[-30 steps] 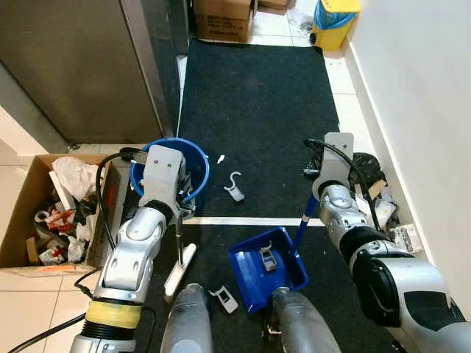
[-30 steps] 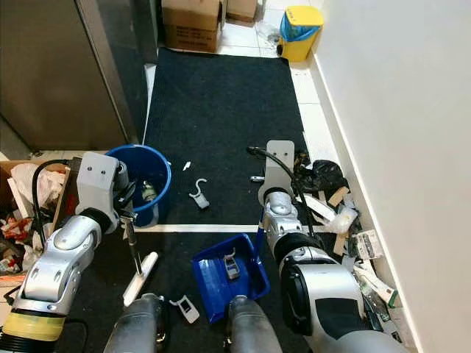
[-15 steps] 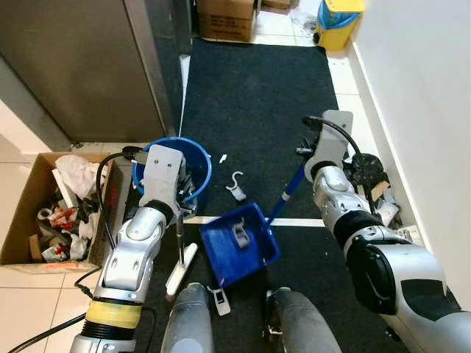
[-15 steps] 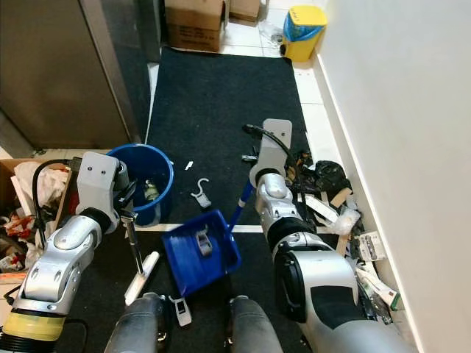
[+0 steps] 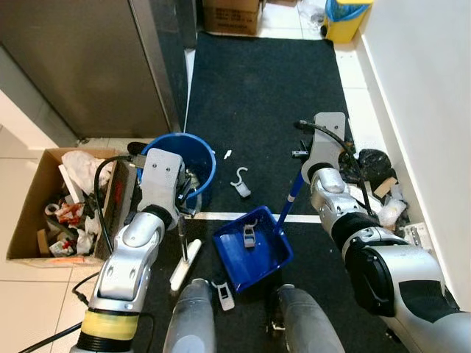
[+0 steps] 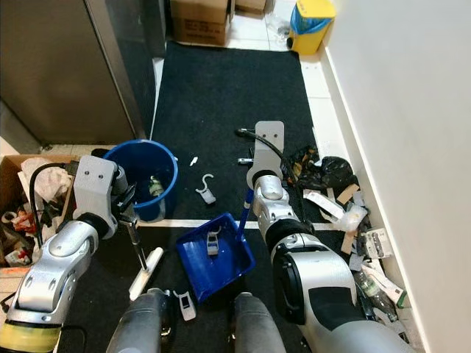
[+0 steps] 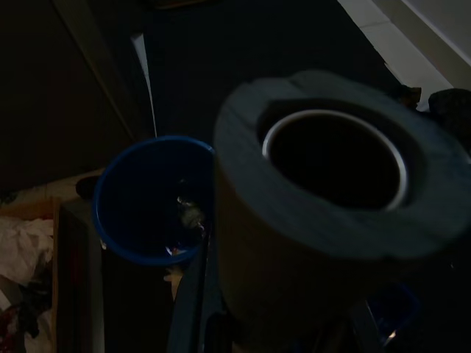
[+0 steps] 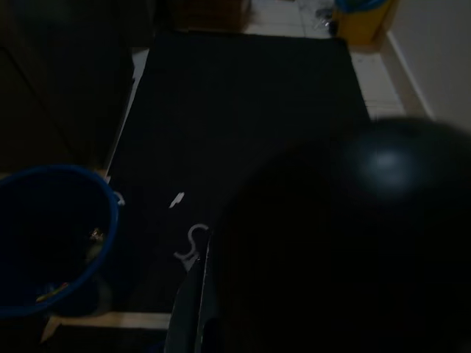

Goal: Sweep floor

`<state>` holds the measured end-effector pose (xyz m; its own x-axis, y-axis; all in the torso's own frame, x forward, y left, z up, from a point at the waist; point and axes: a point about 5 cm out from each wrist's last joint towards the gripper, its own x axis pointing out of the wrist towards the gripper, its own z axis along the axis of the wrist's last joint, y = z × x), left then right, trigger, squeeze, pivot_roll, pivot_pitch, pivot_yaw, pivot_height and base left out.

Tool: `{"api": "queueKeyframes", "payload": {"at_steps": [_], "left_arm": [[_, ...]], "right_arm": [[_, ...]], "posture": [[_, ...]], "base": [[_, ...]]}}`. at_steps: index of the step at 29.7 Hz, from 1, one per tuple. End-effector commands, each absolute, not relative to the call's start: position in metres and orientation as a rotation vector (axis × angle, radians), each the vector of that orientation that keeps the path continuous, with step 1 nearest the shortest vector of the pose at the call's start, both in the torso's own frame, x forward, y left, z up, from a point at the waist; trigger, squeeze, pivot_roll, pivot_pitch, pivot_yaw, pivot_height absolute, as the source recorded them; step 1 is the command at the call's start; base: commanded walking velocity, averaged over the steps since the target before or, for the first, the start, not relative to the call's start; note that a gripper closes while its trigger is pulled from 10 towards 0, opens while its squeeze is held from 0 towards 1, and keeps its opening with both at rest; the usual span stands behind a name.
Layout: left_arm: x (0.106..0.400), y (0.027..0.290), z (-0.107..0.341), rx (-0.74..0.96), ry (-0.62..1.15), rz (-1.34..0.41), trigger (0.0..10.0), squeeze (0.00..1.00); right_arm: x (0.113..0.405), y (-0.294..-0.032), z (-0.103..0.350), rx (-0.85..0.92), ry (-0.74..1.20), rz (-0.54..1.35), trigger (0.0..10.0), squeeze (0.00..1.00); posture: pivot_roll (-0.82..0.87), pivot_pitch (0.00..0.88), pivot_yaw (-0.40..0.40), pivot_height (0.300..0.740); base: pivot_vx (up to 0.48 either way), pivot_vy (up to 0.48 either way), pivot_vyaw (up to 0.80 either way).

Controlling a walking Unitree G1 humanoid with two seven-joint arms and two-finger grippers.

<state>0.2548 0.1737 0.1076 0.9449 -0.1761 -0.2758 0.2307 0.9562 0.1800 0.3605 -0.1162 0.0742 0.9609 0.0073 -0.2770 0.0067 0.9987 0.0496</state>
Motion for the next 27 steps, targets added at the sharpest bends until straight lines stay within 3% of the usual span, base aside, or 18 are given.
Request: {"api": "queueKeyframes", "payload": {"at_steps": [1, 17, 27], "left_arm": [[0.249, 0.178, 0.109, 0.243, 0.279, -0.212, 10.0, 0.00], [0.236, 0.181, 0.115, 0.245, 0.298, -0.203, 10.0, 0.00], [0.231, 0.179, 0.114, 0.239, 0.315, -0.201, 10.0, 0.00]], "right_arm": [[0.362, -0.118, 0.076, 0.055, 0.280, -0.012, 10.0, 0.00], [0.372, -0.129, 0.092, 0.073, 0.233, -0.052, 10.0, 0.00], [0.353, -0.126, 0.060, -0.111, 0.342, 0.012, 10.0, 0.00]], "posture": [[0.23, 0.185, -0.051, 0.740], [0.27, 0.237, -0.052, 0.740], [0.26, 0.242, -0.056, 0.740]], "base": [[0.000, 0.000, 0.00], [0.000, 0.000, 0.00], [0.000, 0.000, 0.00]]}}
